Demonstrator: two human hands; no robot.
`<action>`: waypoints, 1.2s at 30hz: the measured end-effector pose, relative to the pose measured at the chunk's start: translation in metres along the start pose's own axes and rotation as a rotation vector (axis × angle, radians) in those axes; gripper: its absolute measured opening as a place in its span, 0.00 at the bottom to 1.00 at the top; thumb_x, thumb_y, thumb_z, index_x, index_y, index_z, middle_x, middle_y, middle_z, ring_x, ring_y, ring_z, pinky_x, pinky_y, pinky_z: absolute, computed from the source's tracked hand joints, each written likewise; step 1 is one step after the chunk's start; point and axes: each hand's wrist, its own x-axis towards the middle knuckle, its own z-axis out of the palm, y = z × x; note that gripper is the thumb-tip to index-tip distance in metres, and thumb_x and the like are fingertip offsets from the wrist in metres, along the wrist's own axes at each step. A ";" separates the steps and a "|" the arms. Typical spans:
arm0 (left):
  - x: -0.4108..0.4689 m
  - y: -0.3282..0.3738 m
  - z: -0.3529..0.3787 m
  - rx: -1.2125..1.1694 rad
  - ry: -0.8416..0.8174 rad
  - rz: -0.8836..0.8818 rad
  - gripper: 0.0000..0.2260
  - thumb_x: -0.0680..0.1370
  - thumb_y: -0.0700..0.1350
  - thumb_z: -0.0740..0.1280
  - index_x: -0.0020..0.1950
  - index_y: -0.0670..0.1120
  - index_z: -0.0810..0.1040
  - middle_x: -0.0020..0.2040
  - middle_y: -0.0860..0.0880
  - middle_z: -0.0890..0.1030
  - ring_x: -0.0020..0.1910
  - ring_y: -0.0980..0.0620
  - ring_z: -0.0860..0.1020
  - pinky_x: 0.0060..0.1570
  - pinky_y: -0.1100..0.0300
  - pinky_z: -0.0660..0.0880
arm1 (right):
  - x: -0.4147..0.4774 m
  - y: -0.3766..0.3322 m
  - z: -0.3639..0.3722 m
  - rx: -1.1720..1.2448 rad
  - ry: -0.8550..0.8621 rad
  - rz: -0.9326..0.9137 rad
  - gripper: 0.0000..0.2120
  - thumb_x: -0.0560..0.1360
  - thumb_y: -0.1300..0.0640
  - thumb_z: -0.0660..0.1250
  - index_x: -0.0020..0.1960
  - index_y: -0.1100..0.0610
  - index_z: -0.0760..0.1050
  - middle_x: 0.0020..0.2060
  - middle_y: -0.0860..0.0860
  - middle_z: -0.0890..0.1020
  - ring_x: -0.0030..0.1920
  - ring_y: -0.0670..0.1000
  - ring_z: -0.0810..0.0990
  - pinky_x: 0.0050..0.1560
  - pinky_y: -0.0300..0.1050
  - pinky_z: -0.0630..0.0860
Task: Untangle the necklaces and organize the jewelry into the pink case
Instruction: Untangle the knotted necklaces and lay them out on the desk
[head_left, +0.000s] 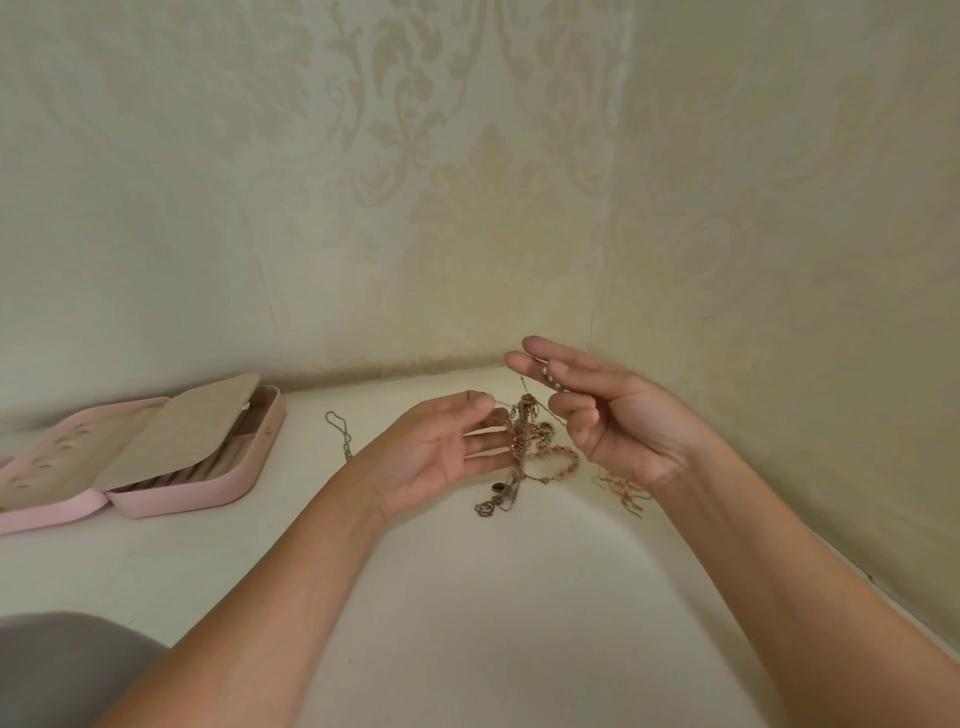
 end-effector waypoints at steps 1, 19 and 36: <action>0.000 -0.001 0.001 0.014 0.005 -0.009 0.18 0.61 0.44 0.82 0.44 0.43 0.79 0.46 0.43 0.82 0.47 0.44 0.83 0.47 0.52 0.80 | 0.000 0.001 0.001 -0.011 -0.025 0.001 0.15 0.68 0.66 0.63 0.54 0.61 0.78 0.47 0.54 0.85 0.22 0.41 0.68 0.21 0.29 0.69; -0.002 -0.002 0.007 0.205 0.051 -0.002 0.05 0.74 0.41 0.70 0.49 0.44 0.82 0.35 0.49 0.76 0.33 0.55 0.75 0.40 0.62 0.75 | -0.003 0.002 0.004 -0.127 -0.086 0.060 0.20 0.68 0.69 0.63 0.58 0.59 0.78 0.54 0.56 0.83 0.27 0.42 0.77 0.18 0.28 0.66; -0.003 -0.008 0.006 0.502 0.152 -0.094 0.06 0.70 0.41 0.72 0.46 0.42 0.83 0.39 0.48 0.83 0.37 0.54 0.80 0.42 0.63 0.77 | 0.002 0.011 -0.007 -0.829 0.310 -0.110 0.05 0.73 0.66 0.70 0.46 0.57 0.81 0.37 0.55 0.81 0.24 0.43 0.70 0.26 0.33 0.68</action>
